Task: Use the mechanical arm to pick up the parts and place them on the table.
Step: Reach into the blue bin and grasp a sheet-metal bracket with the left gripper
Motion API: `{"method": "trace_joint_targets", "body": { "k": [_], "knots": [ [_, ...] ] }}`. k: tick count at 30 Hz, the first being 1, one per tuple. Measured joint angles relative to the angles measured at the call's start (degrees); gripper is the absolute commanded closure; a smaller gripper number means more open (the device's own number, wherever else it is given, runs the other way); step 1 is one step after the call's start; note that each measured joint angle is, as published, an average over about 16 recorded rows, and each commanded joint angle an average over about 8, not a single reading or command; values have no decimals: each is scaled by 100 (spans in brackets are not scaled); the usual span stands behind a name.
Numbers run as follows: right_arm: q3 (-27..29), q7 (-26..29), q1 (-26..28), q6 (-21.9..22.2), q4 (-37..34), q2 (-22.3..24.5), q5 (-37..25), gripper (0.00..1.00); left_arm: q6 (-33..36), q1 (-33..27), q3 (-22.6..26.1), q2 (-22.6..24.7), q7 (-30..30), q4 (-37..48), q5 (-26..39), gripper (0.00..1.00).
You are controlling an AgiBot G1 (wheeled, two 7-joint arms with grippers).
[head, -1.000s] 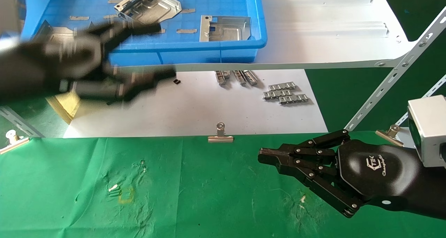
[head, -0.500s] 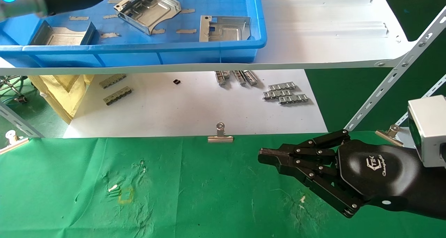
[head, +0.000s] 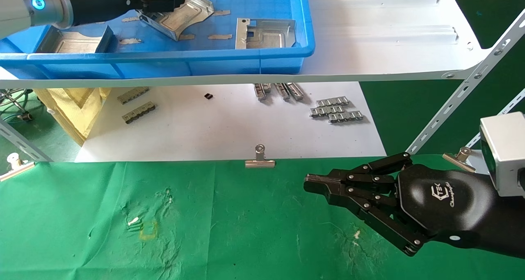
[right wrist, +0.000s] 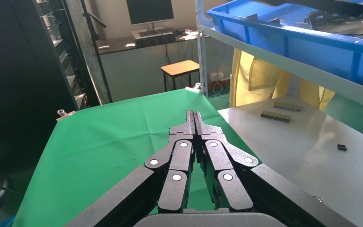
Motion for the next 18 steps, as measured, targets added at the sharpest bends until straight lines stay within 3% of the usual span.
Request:
{"method": "trace_joint_targets", "body": {
  "k": [4,6,13,14,18],
  "knots": [
    [0,0,0,0,0,0,0,100,18,-38,35,-18,21,73,51,100],
    [0,0,0,0,0,0,0,93,38,-53,48,-32,30,95,70,100],
    [0,0,0,0,0,0,0,9,91,-75,71,-73,44,146,103,100],
    [0,0,0,0,0,0,0,1,94,-75,73,-77,44,151,105,100],
    [0,0,0,0,0,0,0,0,105,-65,81,-86,47,167,117,100]
  ]
}}
